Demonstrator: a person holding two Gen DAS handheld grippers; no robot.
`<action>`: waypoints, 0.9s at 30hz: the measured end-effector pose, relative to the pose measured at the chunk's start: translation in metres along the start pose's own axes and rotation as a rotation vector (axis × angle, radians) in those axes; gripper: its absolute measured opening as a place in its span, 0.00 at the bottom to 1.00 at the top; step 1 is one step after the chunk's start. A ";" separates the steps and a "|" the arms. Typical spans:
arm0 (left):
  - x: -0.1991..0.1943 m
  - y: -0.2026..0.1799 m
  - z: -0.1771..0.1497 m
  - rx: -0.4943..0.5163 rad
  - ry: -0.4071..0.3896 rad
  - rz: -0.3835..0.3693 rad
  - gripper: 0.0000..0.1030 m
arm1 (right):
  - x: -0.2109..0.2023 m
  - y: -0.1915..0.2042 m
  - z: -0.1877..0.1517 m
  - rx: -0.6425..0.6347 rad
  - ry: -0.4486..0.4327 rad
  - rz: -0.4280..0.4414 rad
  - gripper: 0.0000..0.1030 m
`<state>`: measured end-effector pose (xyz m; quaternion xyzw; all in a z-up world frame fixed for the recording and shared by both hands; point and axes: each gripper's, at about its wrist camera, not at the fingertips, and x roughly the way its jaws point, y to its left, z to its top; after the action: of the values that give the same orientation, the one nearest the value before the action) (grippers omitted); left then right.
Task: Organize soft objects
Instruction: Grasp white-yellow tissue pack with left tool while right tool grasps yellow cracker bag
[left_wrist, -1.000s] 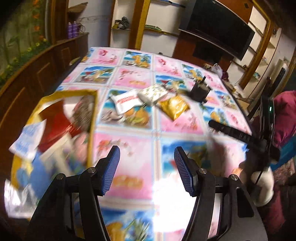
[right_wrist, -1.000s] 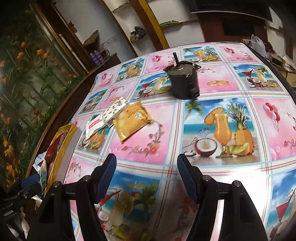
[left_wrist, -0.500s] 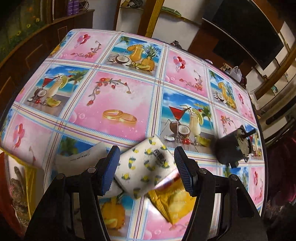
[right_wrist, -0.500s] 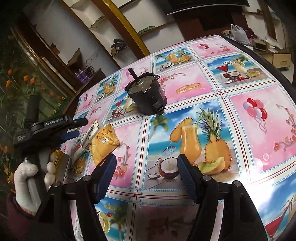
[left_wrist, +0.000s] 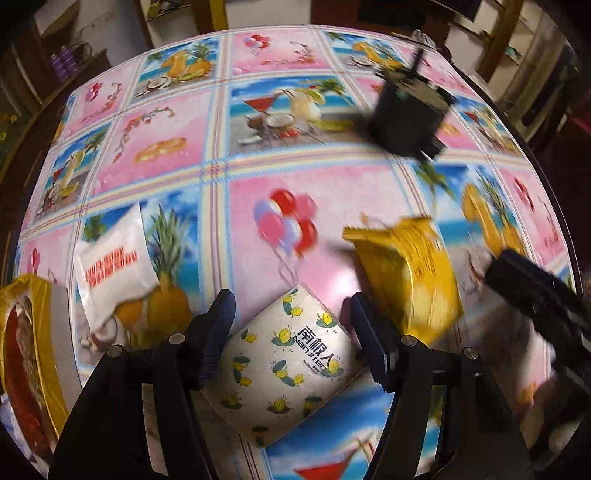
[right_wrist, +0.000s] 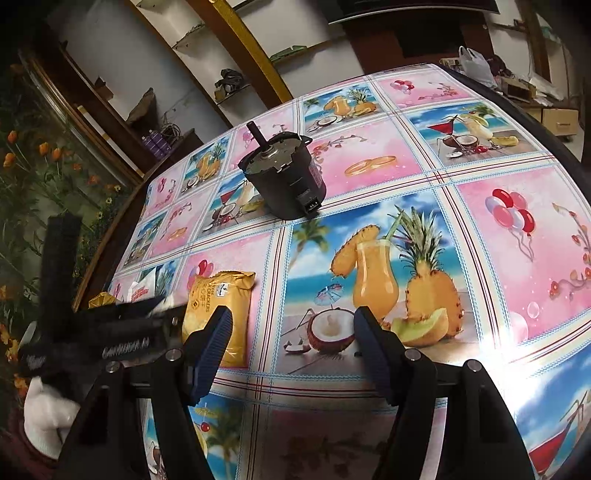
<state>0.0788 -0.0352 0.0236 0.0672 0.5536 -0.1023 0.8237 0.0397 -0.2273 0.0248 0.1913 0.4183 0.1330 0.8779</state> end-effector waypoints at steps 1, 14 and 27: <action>-0.005 -0.006 -0.011 0.011 0.016 -0.015 0.62 | 0.001 0.000 -0.001 -0.002 0.005 -0.002 0.66; -0.079 0.020 -0.101 -0.015 -0.169 -0.196 0.63 | -0.002 0.039 -0.014 -0.146 0.026 0.086 0.66; -0.032 -0.030 -0.097 0.277 -0.191 -0.113 0.79 | 0.041 0.070 0.002 -0.258 0.155 -0.060 0.66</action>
<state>-0.0272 -0.0392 0.0167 0.1388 0.4565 -0.2298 0.8483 0.0618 -0.1490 0.0292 0.0534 0.4697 0.1737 0.8639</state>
